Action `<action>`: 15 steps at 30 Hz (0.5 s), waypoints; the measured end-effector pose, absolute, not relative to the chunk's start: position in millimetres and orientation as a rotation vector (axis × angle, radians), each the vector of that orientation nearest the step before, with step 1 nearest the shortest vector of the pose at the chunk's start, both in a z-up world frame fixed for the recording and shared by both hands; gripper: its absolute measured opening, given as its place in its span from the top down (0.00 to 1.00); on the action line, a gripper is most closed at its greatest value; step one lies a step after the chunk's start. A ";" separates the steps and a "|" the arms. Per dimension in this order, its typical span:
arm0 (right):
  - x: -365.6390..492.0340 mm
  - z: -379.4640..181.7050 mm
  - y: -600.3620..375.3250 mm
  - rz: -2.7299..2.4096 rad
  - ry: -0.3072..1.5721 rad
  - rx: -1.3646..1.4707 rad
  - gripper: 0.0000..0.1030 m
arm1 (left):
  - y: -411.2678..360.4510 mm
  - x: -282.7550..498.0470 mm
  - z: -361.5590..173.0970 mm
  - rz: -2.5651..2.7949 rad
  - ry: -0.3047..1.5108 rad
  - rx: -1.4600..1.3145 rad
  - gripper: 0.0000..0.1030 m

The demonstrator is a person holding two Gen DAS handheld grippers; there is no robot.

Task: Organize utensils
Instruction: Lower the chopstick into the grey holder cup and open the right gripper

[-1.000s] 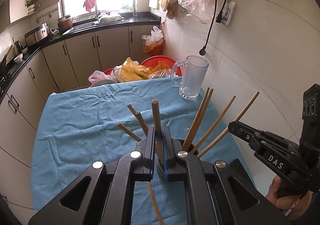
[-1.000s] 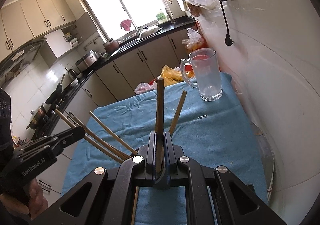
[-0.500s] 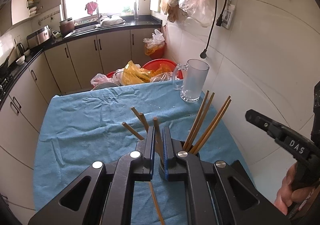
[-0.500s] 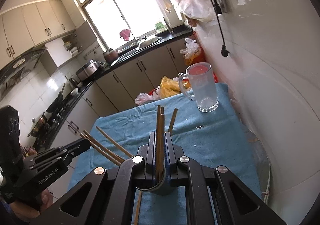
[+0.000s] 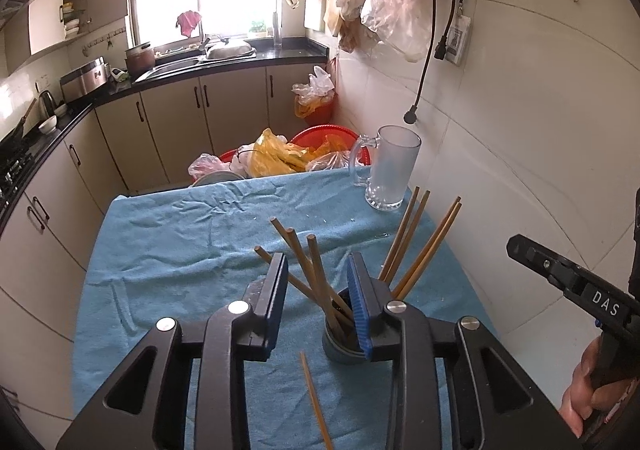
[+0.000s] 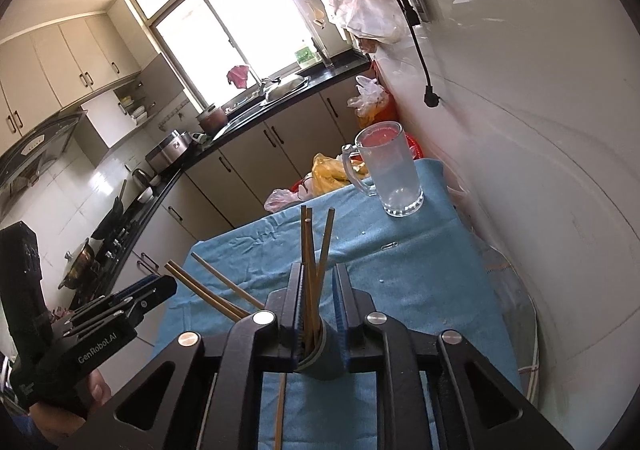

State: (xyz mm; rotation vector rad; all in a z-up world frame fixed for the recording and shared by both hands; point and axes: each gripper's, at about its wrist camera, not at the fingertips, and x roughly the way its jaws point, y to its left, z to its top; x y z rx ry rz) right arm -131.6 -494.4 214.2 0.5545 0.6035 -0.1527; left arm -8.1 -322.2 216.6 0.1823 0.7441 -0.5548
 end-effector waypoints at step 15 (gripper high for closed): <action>-142.2 208.2 -495.3 -0.198 0.620 0.567 0.60 | -308.0 -12.0 224.2 -0.485 0.691 0.190 0.49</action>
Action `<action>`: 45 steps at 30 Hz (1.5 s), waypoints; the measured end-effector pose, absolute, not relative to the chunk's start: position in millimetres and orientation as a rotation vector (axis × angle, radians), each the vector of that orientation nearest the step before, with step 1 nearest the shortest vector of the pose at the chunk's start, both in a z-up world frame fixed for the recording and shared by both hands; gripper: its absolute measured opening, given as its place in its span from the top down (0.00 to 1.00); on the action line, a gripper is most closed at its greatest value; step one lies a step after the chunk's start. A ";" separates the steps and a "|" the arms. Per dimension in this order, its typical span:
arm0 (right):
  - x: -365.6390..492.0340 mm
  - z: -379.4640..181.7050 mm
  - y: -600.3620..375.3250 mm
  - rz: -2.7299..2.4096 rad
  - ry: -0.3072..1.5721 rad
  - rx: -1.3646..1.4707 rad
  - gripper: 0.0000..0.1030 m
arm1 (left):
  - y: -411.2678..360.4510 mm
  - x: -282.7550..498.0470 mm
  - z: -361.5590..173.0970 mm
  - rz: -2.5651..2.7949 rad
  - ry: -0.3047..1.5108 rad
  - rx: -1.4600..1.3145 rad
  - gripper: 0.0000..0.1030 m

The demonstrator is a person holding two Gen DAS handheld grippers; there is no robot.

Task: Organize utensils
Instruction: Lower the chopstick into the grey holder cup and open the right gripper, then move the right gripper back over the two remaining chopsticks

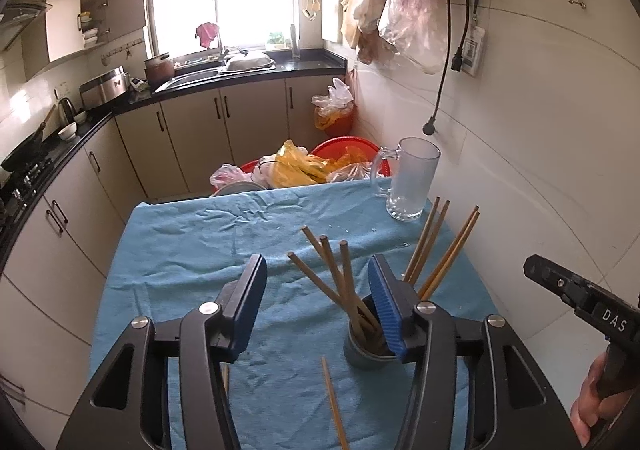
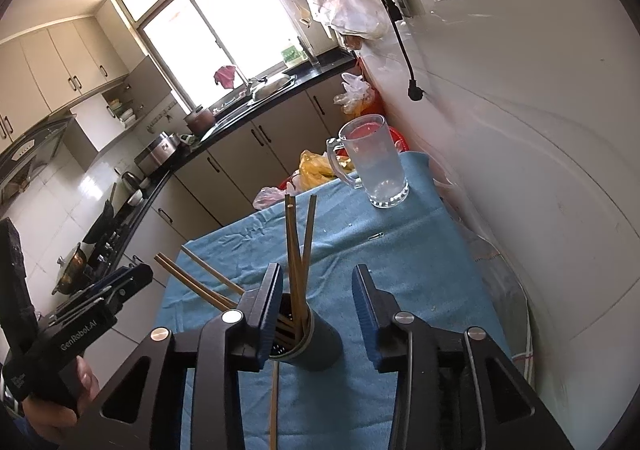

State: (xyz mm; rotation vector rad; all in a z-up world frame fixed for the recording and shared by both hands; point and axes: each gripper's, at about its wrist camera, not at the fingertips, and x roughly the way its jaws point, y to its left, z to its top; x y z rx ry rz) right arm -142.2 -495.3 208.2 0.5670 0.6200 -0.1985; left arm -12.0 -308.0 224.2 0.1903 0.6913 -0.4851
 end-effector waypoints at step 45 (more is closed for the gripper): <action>-129.6 170.2 -402.9 -0.150 0.817 0.500 0.43 | -195.0 -5.2 203.2 -0.353 0.736 0.090 0.38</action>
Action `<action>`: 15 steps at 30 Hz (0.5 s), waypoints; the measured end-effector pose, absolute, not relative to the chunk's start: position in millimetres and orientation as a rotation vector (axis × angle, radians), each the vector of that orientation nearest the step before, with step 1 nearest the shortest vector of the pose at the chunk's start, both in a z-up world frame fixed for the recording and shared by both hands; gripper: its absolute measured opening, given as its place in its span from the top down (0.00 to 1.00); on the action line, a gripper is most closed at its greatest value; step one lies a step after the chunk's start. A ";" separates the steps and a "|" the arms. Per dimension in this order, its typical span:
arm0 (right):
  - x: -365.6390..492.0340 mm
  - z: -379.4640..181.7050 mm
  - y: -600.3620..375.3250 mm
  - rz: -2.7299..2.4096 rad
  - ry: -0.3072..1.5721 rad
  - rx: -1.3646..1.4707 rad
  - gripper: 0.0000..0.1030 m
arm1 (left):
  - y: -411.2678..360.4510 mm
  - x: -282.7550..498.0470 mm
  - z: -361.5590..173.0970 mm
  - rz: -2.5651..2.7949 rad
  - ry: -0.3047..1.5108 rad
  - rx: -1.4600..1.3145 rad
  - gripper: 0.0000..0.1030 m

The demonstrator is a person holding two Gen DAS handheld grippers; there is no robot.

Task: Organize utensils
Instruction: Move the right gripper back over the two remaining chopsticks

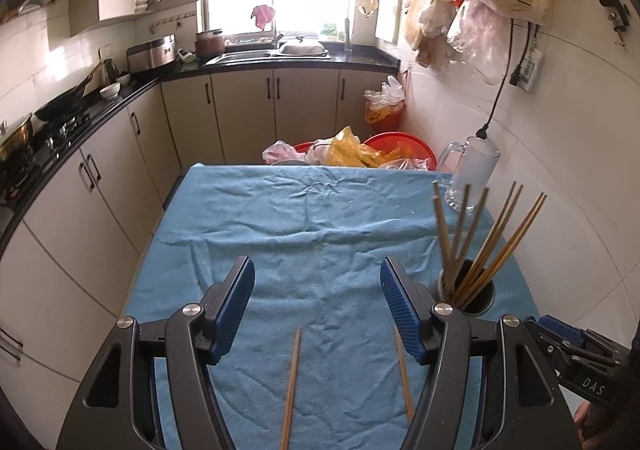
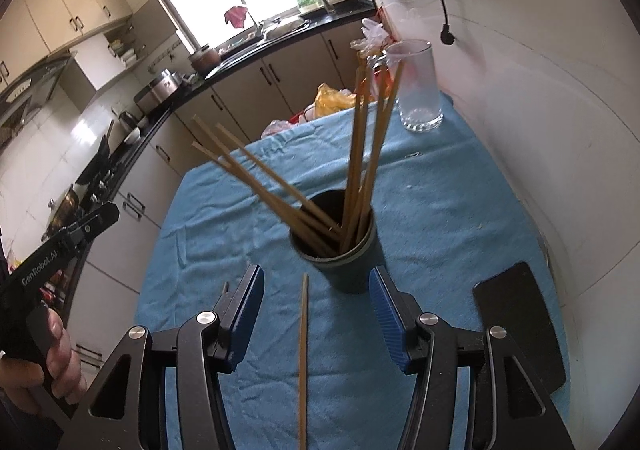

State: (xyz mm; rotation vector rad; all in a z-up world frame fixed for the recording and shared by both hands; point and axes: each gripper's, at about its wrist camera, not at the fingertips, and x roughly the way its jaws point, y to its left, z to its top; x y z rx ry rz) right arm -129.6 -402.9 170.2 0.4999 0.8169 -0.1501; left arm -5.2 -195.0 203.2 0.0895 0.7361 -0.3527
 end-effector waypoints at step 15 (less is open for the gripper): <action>-116.4 152.3 -363.0 -0.113 0.901 0.456 0.43 | -138.9 -0.3 168.5 -0.269 0.820 0.060 0.38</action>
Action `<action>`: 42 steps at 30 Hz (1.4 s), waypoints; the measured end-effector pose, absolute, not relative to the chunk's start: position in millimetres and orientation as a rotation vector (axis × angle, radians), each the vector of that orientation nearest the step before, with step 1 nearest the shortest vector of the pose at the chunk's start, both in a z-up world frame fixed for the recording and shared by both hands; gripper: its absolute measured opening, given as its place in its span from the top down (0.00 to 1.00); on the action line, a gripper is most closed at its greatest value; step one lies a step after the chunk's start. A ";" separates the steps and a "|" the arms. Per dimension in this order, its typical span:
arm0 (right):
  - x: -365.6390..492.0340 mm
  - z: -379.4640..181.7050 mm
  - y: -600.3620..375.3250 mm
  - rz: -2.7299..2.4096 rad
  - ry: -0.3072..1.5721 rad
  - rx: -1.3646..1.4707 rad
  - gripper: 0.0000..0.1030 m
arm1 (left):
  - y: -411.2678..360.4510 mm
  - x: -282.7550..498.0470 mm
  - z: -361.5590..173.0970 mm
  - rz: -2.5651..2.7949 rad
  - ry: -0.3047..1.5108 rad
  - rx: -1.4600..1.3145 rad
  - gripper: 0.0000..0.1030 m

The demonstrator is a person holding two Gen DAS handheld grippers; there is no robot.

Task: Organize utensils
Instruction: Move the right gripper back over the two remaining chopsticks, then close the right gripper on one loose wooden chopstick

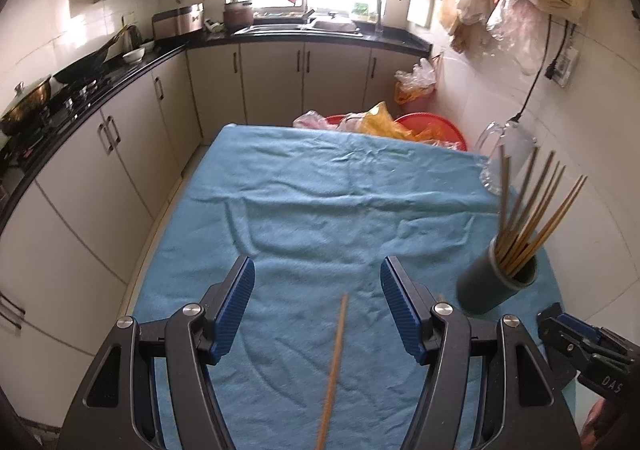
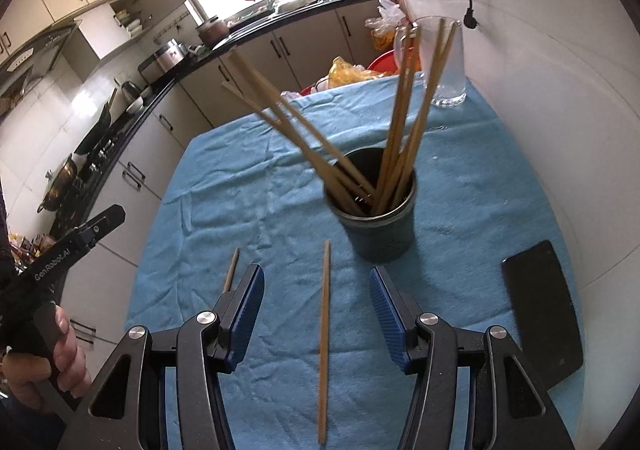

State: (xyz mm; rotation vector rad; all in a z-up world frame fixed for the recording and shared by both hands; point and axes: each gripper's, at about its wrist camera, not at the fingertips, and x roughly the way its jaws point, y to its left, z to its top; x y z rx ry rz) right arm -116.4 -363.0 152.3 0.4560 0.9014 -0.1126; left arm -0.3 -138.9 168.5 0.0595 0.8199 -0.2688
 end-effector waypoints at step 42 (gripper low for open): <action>-40.3 35.6 -323.6 -0.088 1.184 0.374 0.68 | -74.0 -12.7 97.7 -0.163 1.013 0.078 0.38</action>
